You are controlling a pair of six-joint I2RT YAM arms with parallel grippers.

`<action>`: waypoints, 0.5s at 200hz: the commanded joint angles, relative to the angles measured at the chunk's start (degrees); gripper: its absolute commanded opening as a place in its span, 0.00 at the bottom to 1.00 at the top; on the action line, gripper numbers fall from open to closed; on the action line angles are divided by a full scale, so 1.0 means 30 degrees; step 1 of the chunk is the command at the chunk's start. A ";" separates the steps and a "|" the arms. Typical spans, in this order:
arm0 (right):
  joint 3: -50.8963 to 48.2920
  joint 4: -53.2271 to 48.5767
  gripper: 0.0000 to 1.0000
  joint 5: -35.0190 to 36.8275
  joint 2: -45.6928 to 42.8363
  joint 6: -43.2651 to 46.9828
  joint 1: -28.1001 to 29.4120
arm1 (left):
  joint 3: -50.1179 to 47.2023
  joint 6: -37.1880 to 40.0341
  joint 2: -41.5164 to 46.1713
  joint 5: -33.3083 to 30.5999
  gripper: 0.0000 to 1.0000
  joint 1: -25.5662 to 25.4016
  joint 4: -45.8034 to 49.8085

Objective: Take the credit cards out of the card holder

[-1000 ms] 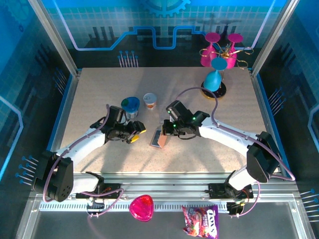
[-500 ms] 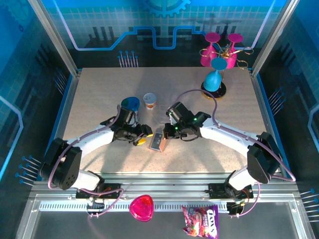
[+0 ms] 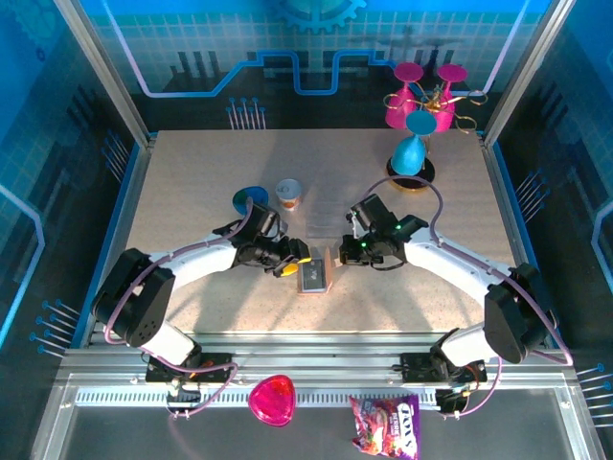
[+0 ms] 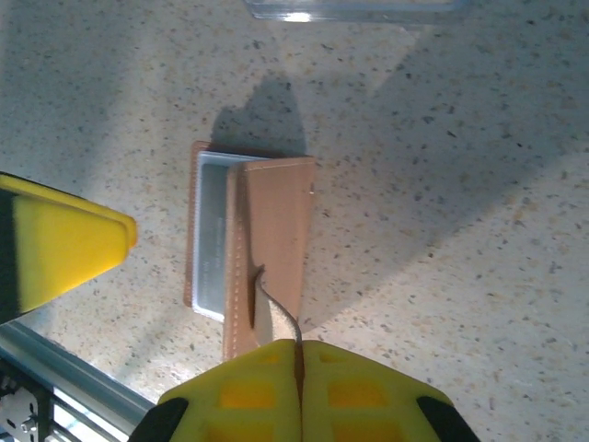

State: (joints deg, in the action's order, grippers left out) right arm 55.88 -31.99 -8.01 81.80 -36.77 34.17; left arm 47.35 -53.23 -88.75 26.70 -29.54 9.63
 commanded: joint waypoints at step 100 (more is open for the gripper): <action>-0.0577 -0.2015 0.18 0.1989 -0.0035 0.0831 -0.0903 | 0.3421 -0.2132 -0.4284 0.1025 0.37 -0.3093 -0.2808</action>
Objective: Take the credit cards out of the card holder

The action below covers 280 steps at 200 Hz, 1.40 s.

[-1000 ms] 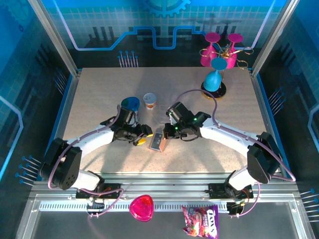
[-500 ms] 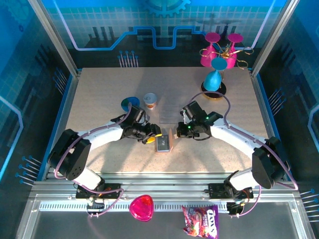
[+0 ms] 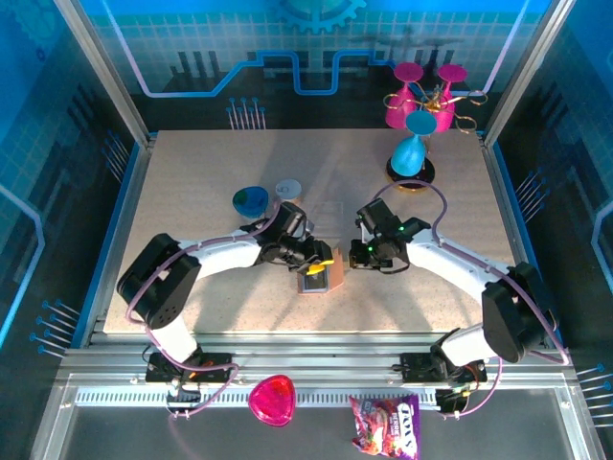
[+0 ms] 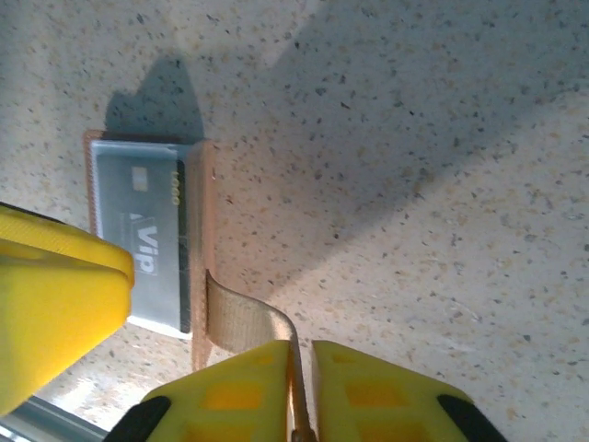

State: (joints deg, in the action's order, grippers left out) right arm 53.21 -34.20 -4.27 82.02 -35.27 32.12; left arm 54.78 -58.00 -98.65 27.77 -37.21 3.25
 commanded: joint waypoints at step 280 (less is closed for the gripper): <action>-0.0833 0.0881 0.15 -0.1154 0.0797 -0.1190 0.1188 | -0.0318 -0.0503 0.0895 -0.0849 0.31 0.0259 0.0261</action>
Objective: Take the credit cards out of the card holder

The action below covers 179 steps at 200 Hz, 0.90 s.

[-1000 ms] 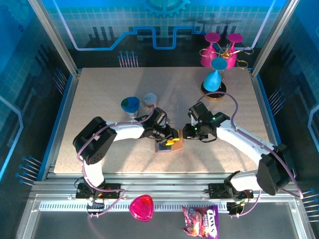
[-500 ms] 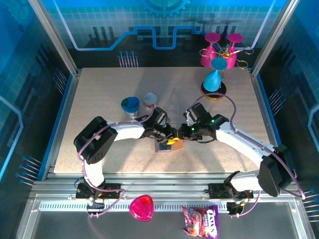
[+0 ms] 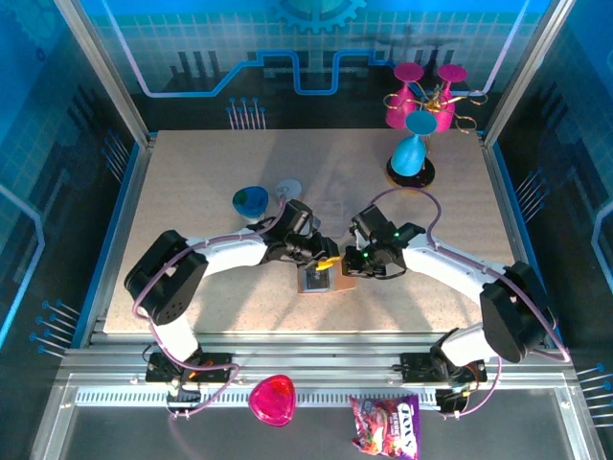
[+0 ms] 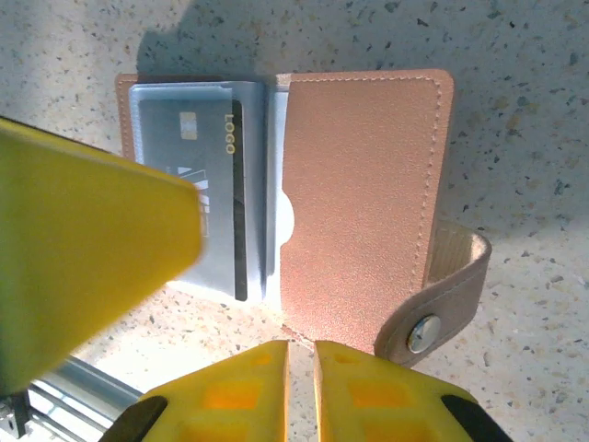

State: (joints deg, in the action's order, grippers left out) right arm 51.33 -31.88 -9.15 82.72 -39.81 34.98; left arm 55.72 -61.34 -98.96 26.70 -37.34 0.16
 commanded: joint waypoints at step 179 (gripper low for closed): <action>0.1478 0.1005 0.14 -0.0437 0.4178 0.0908 -0.0095 | -0.3754 0.1400 0.2191 -0.1604 0.29 0.1144 0.2390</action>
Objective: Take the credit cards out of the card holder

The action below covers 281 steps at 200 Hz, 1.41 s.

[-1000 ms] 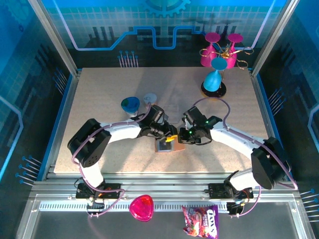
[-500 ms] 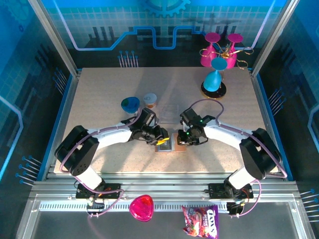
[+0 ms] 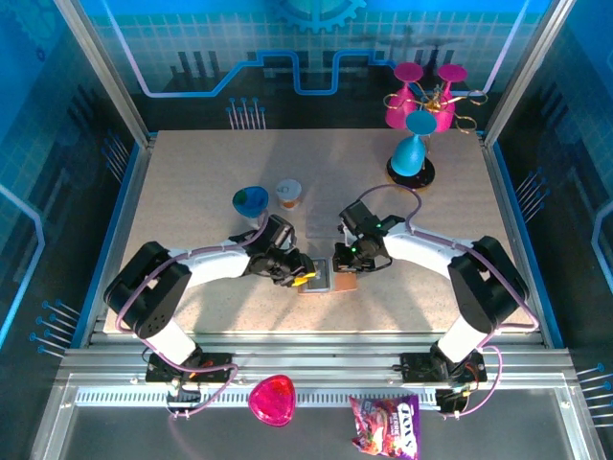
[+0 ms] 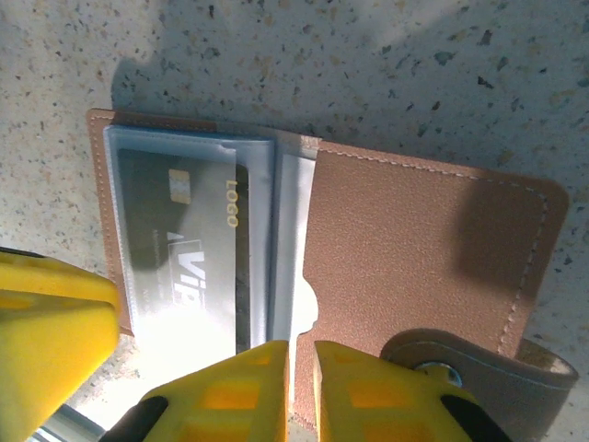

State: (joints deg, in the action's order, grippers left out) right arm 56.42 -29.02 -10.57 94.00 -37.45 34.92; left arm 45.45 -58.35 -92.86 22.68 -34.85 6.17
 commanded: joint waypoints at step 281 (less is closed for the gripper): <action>0.2501 -0.0488 0.21 -0.2088 0.0052 -0.0865 0.0313 | 0.1988 0.0699 -0.0768 0.0562 0.25 0.0578 0.0425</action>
State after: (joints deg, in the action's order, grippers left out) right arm 63.37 -30.89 -14.28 92.05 -38.63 34.94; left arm 50.06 -56.97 -94.15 22.96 -33.47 7.20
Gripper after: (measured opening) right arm 0.219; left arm 0.257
